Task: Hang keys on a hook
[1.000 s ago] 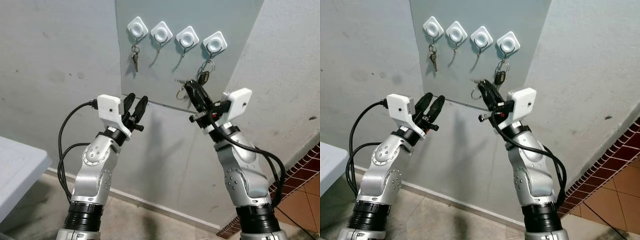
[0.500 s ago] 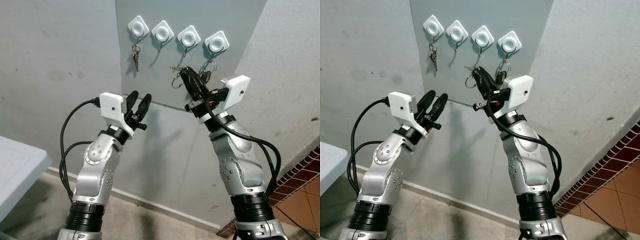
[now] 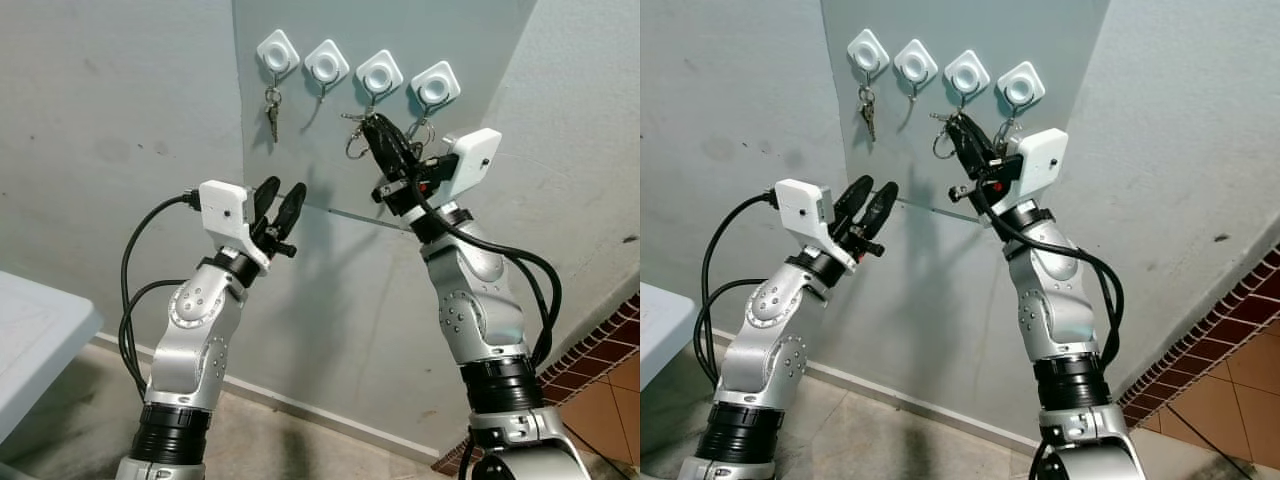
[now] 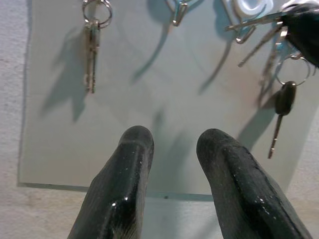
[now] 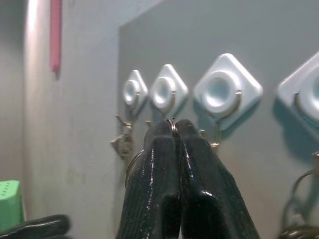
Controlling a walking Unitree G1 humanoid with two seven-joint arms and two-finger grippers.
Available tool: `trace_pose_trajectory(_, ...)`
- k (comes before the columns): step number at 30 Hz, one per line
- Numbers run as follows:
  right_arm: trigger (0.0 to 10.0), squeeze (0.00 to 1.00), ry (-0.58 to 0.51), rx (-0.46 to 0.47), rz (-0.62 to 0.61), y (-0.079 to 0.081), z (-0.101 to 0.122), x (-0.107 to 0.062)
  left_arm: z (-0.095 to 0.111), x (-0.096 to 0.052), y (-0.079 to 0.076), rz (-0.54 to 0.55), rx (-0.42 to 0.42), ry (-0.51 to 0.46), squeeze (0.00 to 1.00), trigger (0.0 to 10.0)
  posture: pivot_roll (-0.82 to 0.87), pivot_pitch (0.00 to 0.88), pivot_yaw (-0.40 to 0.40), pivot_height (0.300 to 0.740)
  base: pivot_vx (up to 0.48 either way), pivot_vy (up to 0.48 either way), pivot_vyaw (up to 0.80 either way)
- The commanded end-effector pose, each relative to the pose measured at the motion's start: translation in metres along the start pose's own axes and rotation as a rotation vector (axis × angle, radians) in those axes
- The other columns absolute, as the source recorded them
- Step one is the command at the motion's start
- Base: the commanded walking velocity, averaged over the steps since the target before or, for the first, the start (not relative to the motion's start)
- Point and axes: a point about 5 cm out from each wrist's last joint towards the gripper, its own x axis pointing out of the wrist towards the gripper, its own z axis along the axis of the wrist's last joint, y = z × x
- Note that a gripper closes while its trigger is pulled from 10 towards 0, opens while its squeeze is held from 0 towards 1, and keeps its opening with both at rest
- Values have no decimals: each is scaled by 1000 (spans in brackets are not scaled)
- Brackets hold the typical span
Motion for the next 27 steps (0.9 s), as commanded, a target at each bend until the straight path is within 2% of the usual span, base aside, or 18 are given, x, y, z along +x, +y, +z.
trace_pose_trajectory(1,10000,0,-31,-12,-2,-7,7,3,6,2,-6,-32,5,-17,0,10000,126,0,-73,740,0,0,0)
trace_pose_trajectory(11,10000,0,-38,-30,2,-19,8,9,9,2,-11,-52,-1,-19,0,10000,131,0,-74,740,0,0,0)
trace_pose_trajectory(27,10000,0,-79,-27,84,-20,15,21,10,1,-11,-47,-11,-16,0,10000,133,0,-73,740,0,0,0)
